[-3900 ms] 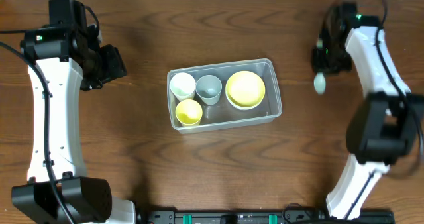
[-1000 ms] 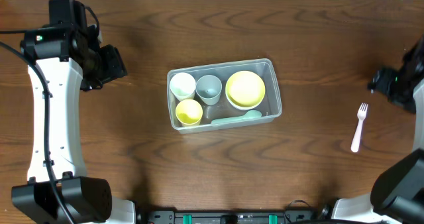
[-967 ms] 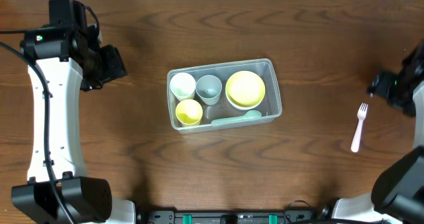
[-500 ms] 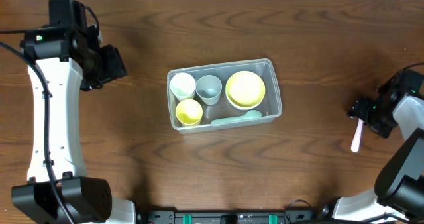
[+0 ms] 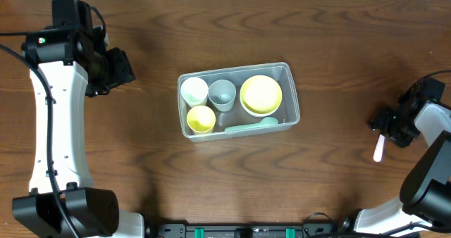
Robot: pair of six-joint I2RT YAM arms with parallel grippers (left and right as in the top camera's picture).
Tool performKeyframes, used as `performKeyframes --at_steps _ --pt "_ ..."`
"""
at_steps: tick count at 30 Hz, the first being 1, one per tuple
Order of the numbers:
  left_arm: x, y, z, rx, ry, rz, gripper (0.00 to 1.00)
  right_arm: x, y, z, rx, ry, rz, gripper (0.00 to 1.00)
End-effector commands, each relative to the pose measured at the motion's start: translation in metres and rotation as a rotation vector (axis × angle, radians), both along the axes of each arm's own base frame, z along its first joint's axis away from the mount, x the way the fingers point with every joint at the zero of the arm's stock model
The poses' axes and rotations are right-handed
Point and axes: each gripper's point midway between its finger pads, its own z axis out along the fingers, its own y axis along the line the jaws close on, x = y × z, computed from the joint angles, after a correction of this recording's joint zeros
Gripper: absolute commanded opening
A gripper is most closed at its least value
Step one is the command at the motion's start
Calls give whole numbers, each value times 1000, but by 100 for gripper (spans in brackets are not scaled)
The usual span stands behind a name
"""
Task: Pack container
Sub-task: 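Move the right gripper to the white fork and grasp it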
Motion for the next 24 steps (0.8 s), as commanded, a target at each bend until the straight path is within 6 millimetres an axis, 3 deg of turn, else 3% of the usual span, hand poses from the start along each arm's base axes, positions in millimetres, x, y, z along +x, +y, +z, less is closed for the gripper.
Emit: performKeyframes --at_steps 1,10,12,24 --pt "-2 2 -2 3 11 6 61 -3 3 -5 17 10 1 52" --pt "-2 2 -2 3 11 6 61 -2 3 -5 17 10 1 31" --pt "-2 1 -2 3 11 5 61 -2 3 -5 17 10 -1 21" --pt "-2 2 -2 3 11 6 61 1 4 -5 29 -5 -15 6"
